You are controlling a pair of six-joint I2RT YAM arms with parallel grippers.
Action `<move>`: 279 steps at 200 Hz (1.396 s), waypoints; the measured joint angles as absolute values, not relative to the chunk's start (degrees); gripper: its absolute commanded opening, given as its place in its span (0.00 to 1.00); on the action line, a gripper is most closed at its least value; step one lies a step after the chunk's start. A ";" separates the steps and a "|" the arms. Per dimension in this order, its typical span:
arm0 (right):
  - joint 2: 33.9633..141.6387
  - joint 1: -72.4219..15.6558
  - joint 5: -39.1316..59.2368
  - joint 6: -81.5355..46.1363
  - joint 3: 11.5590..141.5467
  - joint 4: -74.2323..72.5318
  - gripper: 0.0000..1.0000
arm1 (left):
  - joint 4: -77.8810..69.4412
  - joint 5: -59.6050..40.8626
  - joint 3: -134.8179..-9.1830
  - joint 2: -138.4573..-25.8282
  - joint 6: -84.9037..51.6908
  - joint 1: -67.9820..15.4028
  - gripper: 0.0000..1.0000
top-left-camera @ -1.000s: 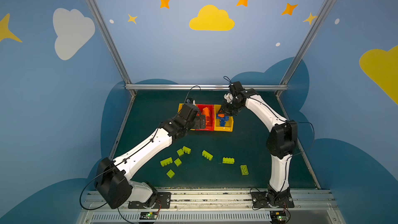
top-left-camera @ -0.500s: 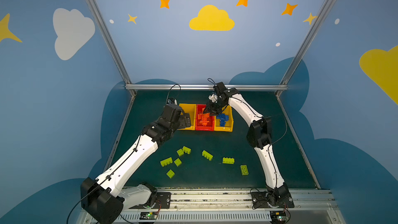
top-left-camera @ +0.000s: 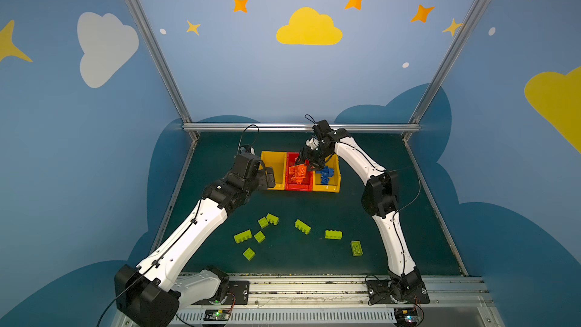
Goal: Sort the legos into containers by color
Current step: 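Draw the right gripper back while the left gripper moves over the lime-green bricks, then grasp a lime-green 2x2 brick with the left gripper and drop it in the yellow bin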
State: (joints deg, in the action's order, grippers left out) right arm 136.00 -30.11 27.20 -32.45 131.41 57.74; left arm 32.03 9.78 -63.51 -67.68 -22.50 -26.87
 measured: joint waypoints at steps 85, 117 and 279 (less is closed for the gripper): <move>107.98 -30.15 21.32 -30.30 103.13 56.58 0.91 | 32.08 5.65 -54.74 -67.61 -35.46 -27.42 1.00; 96.68 -30.15 17.61 -29.45 89.78 56.93 0.92 | 34.57 6.61 -53.80 -68.60 -44.93 -30.41 0.97; 75.68 -29.15 10.83 -33.30 67.57 55.09 0.92 | 35.40 -1.02 -54.83 -88.64 -75.48 -32.69 0.68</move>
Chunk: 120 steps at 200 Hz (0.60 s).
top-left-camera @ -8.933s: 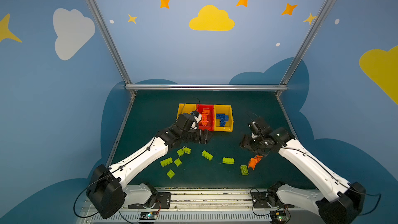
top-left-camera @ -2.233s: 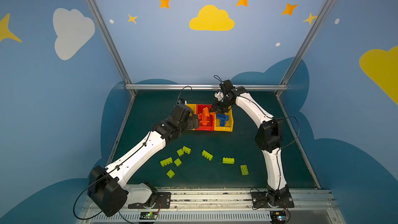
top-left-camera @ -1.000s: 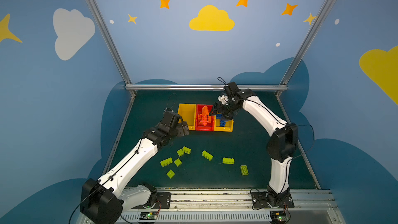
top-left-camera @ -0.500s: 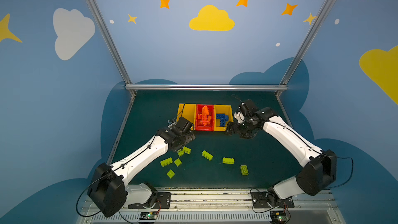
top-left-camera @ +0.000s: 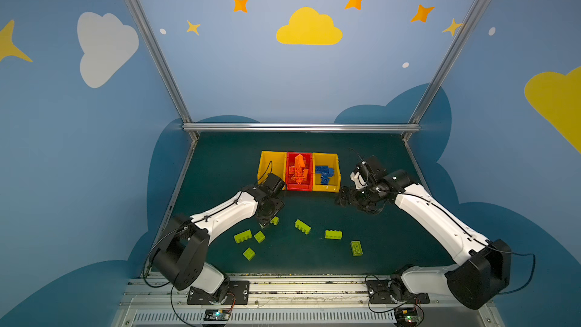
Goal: Sort the legos into containers by color
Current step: 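Grasp a lime-green 2x2 brick with the left gripper and drop it in the yellow bin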
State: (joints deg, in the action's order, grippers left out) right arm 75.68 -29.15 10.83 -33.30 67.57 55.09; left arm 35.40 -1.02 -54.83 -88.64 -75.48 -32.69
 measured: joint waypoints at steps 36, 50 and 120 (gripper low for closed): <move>74.85 -27.03 10.04 -33.69 67.53 55.11 0.92 | 34.87 -3.55 -57.36 -92.84 -75.92 -32.01 0.63; 74.85 -26.22 10.02 -33.65 67.51 55.16 0.92 | 34.41 -4.43 -57.56 -94.26 -76.09 -31.83 0.60; 76.60 -22.00 11.60 -30.85 67.61 56.34 0.92 | 35.05 -7.14 -60.20 -99.46 -76.49 -31.14 0.24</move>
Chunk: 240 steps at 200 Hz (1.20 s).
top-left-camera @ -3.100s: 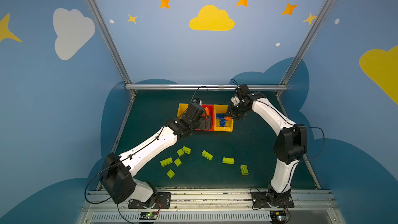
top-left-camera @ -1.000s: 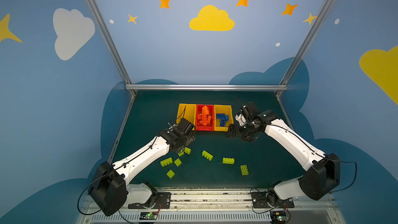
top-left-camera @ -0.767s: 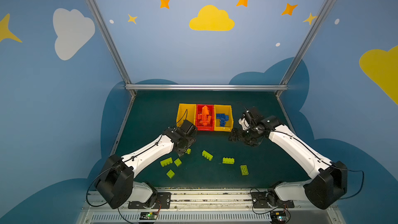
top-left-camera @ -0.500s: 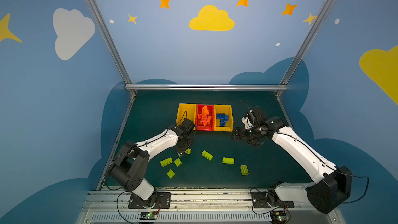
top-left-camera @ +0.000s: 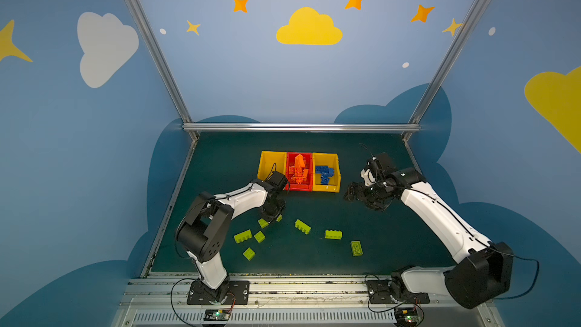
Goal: Sort the legos into containers by color
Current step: 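Grasp a lime-green 2x2 brick with the left gripper and drop it in the yellow bin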
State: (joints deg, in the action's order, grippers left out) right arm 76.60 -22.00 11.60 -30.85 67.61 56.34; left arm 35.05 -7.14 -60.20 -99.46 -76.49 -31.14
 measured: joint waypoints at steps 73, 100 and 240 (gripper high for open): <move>78.83 -19.62 13.54 -29.26 71.77 56.66 0.92 | 43.64 -2.44 -74.37 -99.50 -67.79 -29.50 0.11; 79.72 -19.00 14.02 -28.56 73.49 56.47 0.92 | 46.48 0.51 -83.48 -102.32 -62.59 -26.57 0.14; 80.07 -14.70 13.54 -28.32 77.65 57.08 0.92 | 56.25 1.93 -119.46 -129.03 -49.01 -20.38 0.80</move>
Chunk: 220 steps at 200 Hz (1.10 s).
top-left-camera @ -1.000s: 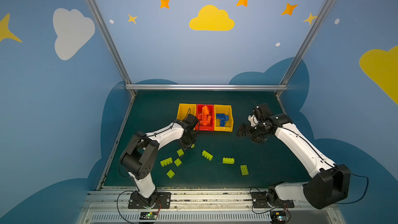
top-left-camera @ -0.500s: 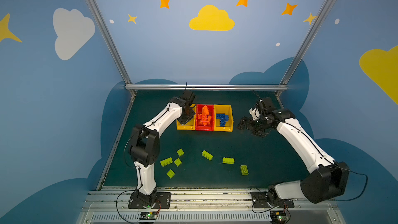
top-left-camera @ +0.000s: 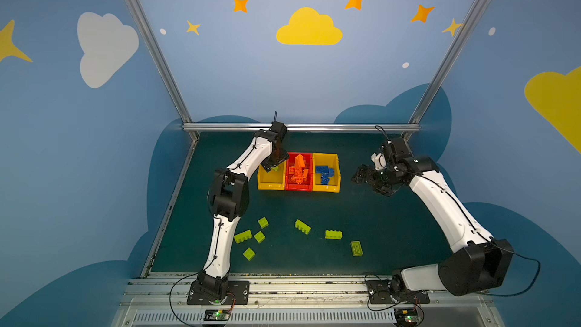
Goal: Sort the legos into containers by color
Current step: 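Grasp a lime-green 2x2 brick with the left gripper and drop it in the yellow bin, then move the left gripper back down onto a lime-green 2x4 brick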
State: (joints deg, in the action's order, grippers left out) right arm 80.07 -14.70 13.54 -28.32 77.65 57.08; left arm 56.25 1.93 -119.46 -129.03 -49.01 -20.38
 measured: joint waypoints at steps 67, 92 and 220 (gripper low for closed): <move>78.67 -16.67 11.94 -32.91 77.62 60.80 0.92 | 52.25 -2.85 -93.01 -106.00 -48.25 -20.38 0.79; 76.07 -19.07 10.00 -35.20 77.56 64.60 0.92 | 49.95 -5.69 -83.15 -98.67 -48.36 -20.73 0.79; 59.02 -17.87 12.21 -28.05 66.43 71.53 0.92 | 48.14 5.32 -70.46 -90.54 -68.75 -48.71 0.78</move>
State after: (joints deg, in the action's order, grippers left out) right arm 59.02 -17.87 12.21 -28.05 66.43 71.53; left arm 48.14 5.32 -70.46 -90.54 -68.75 -48.71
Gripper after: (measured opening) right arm 0.921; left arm 0.782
